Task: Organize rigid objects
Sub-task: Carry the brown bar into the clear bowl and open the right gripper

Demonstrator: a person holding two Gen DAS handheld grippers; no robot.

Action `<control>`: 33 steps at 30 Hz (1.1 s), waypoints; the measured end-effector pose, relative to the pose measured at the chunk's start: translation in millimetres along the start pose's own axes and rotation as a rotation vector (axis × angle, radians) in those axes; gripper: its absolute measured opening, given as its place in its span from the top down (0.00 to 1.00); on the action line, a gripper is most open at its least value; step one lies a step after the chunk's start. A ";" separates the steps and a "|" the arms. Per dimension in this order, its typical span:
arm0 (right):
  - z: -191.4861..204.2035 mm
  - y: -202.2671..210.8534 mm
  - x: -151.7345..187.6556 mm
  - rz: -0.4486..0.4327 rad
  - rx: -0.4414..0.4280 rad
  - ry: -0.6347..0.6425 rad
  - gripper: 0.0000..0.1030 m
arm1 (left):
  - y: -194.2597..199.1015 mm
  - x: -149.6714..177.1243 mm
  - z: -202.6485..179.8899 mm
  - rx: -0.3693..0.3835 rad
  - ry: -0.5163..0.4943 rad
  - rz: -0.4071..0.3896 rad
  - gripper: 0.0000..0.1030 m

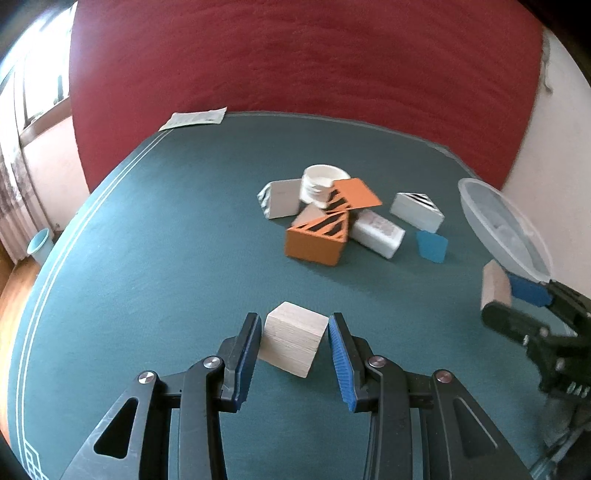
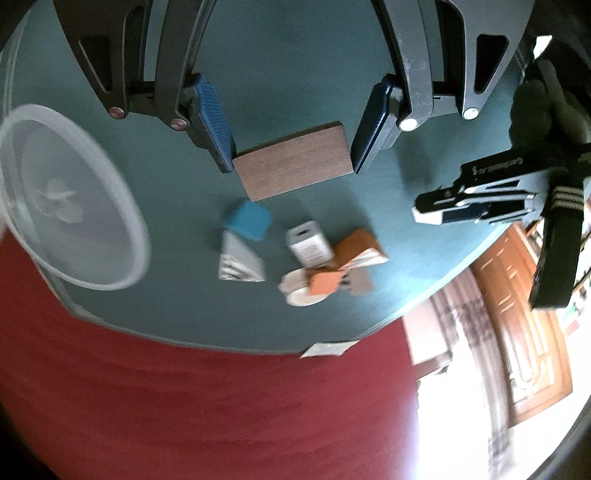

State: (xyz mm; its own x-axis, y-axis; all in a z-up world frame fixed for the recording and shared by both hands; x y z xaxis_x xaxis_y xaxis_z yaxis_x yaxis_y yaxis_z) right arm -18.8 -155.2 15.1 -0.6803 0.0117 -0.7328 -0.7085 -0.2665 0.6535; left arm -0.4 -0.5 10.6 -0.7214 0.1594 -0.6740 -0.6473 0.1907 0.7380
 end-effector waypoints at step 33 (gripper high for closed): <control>-184.1 67.3 -0.3 -0.238 0.516 -0.449 0.35 | -5.9 -57.6 -158.8 0.159 -0.221 -0.047 0.61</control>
State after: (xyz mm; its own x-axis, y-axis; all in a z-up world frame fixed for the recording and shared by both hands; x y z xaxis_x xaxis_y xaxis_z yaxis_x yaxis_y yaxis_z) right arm -31.7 -350.6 24.4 -0.4291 0.4372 -0.7904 -0.7702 0.2799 0.5730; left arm 5.9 -164.6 50.6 -0.6089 0.3507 -0.7115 -0.6196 0.3498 0.7026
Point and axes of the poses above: each gripper's, at about its wrist camera, not at the fingertips, and y roughly against the way its jaws point, z to its left, x to its underside, the point moved 2 cm from there along -y, roughly the way its jaws point, and after that the axes turned 5 degrees about -y, right-handed, at the moved point
